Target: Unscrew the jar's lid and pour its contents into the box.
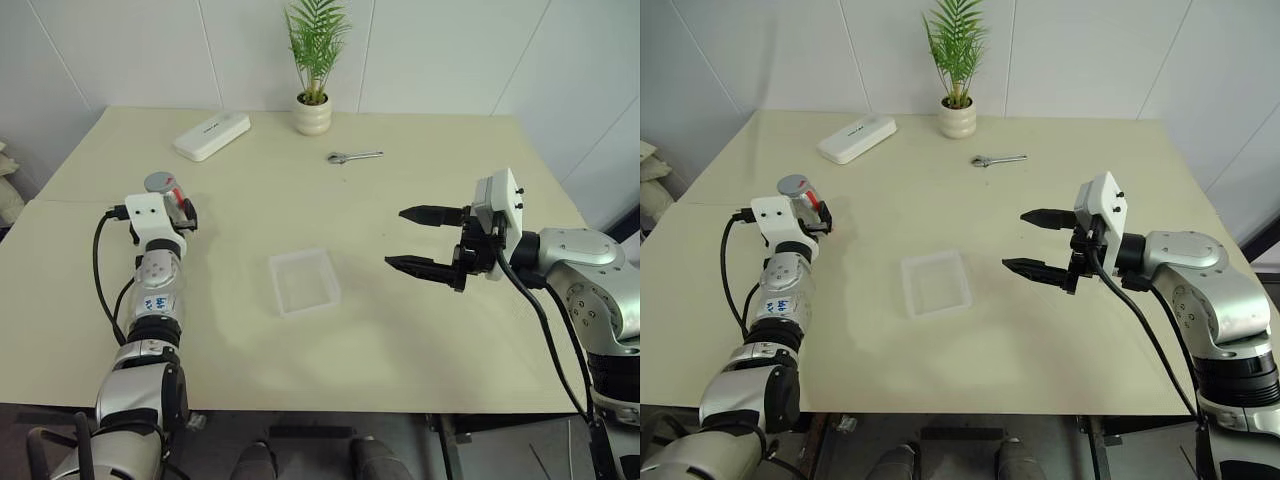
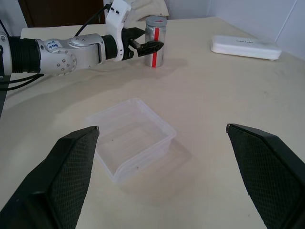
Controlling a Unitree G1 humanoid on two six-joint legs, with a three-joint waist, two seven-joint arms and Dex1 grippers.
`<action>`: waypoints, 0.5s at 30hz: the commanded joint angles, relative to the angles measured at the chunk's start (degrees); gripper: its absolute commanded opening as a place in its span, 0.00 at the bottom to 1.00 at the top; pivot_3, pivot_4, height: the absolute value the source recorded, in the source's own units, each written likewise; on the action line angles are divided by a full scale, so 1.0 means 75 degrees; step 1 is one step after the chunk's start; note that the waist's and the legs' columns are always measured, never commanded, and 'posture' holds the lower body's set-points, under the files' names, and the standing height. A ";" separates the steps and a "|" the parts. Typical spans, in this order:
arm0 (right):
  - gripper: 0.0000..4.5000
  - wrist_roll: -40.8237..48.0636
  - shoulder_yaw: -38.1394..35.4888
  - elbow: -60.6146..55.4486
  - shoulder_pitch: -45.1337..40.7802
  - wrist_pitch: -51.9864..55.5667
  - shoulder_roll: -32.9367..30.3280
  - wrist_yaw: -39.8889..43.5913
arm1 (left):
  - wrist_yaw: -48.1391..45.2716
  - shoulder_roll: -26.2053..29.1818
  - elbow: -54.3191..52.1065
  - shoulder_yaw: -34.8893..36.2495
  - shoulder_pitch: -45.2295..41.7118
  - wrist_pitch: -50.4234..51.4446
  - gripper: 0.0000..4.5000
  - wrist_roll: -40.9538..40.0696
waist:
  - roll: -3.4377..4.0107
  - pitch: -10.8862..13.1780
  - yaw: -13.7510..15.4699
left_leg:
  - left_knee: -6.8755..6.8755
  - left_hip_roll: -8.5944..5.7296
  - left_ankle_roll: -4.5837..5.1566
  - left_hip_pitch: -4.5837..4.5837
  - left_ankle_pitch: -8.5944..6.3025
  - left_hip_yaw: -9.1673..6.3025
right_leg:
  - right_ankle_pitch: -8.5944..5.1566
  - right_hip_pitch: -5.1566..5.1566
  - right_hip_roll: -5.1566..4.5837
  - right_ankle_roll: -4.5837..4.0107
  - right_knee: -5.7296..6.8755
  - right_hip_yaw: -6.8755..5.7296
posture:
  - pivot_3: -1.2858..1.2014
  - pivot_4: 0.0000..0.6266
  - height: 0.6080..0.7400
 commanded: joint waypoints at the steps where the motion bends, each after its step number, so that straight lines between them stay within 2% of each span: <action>1: 1.00 0.0040 -0.0253 -0.0146 -0.0093 -0.0106 -0.0060 -0.0077 | 0.0093 0.0164 0.0066 0.0028 -0.0242 -0.0086 0.99 0.0052 | 0.0000 0.0000 -0.0004 | 0.0000 0.0000 0.0000 0.0000 0.0000 0.0000 | 0.0000 0.0000 0.0000 0.0000 0.0000 0.0001 | 0.52 0.24 1.00; 15: 1.00 -0.0142 -0.0223 -0.0084 -0.0116 -0.0205 -0.0012 -0.0177 | 0.0185 0.0135 0.0475 0.0025 -0.0558 -0.0123 0.99 0.0020 | 0.0000 0.0000 0.0000 | -0.0001 0.0000 0.0000 -0.0001 0.0000 0.0001 | 0.0000 -0.0001 0.0000 0.0000 -0.0002 0.0001 | 0.52 0.24 1.00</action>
